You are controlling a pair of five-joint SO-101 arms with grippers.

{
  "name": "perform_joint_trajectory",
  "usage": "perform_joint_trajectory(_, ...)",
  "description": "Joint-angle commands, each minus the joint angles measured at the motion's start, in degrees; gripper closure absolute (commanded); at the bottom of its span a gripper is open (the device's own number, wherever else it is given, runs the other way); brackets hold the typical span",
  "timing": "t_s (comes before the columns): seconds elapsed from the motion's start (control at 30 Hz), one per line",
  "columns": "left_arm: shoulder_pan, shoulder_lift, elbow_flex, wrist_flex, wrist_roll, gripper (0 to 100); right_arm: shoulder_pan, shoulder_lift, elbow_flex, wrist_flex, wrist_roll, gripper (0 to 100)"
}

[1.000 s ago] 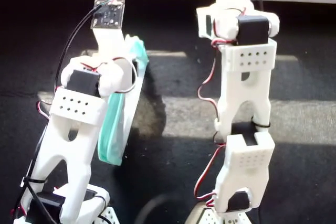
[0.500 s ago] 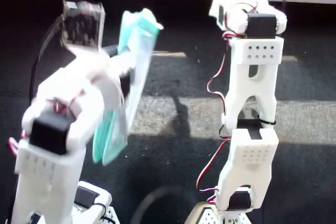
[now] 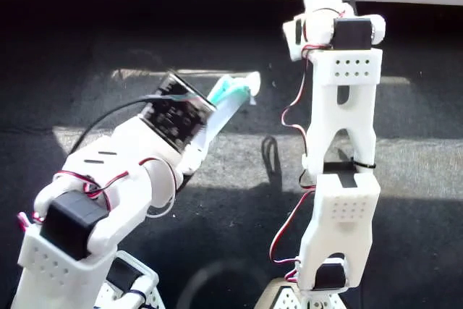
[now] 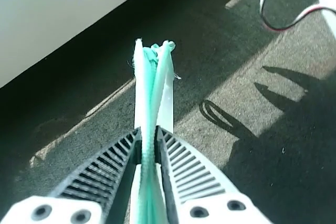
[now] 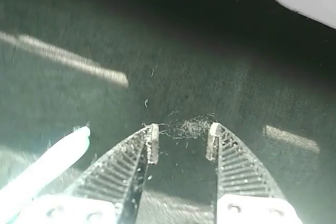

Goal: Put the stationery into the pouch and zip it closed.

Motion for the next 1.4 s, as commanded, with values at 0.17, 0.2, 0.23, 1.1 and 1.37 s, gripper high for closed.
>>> perform_joint_trajectory(0.17, 1.5, -1.2, 0.1, 0.1, -12.0, 99, -1.5, -10.0, 3.0, 4.6, 17.8, 83.6)
perform_joint_trajectory(0.2, 2.3, -1.2, 0.0, 0.1, -13.1, 99, -2.2, -11.8, 6.0, 4.6, 17.8, 83.5)
perform_joint_trajectory(0.23, 3.1, -1.3, 0.0, 0.2, -14.2, 99, -2.9, -13.9, 9.6, 4.6, 17.8, 83.3)
perform_joint_trajectory(1.1, 7.3, -1.3, -5.9, 12.6, -21.1, 99, -13.2, -59.8, 79.3, -7.7, 22.1, 79.2)
perform_joint_trajectory(1.37, 7.3, -1.3, -5.9, 12.6, -21.1, 99, -17.5, -61.0, 88.8, -21.1, 14.7, 74.1)
